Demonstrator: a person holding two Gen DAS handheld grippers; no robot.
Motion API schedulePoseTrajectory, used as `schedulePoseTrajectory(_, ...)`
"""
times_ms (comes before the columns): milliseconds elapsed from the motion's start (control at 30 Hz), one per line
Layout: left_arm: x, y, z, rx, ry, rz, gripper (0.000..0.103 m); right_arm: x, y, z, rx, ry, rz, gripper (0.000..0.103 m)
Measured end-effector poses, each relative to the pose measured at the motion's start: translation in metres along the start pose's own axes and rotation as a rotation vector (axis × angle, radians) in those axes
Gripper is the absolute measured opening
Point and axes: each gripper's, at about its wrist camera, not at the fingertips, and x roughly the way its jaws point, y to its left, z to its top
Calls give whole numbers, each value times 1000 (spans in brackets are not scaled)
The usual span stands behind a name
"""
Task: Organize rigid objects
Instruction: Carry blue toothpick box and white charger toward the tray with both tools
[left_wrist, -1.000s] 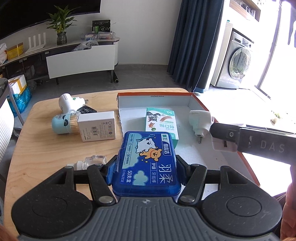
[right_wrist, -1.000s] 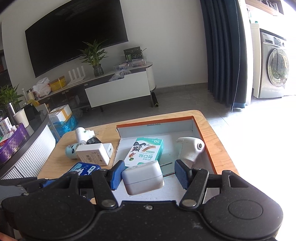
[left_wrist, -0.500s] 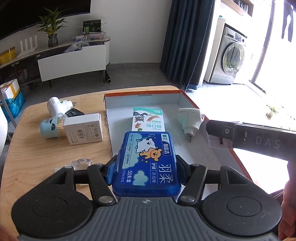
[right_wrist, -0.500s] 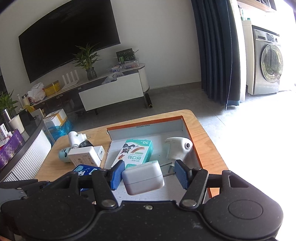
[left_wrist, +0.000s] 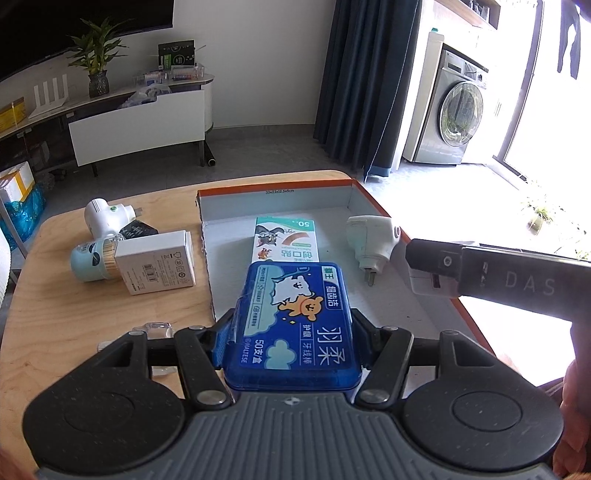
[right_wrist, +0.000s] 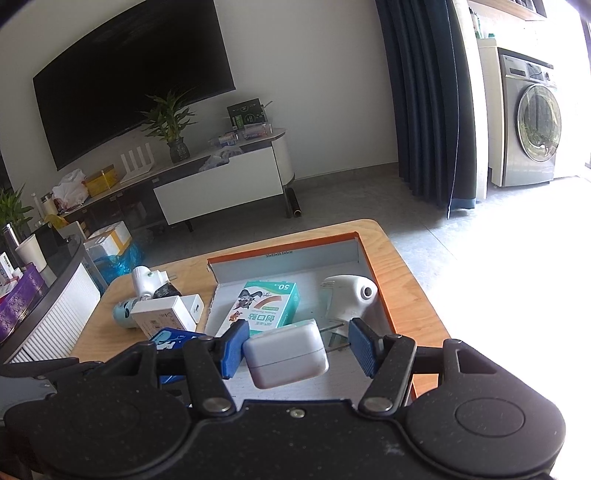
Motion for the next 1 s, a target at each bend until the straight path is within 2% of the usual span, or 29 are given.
schedulePoseTrajectory(1000, 16, -9, 9, 27, 8, -16, 63, 9, -6, 8, 2, -4, -5, 72)
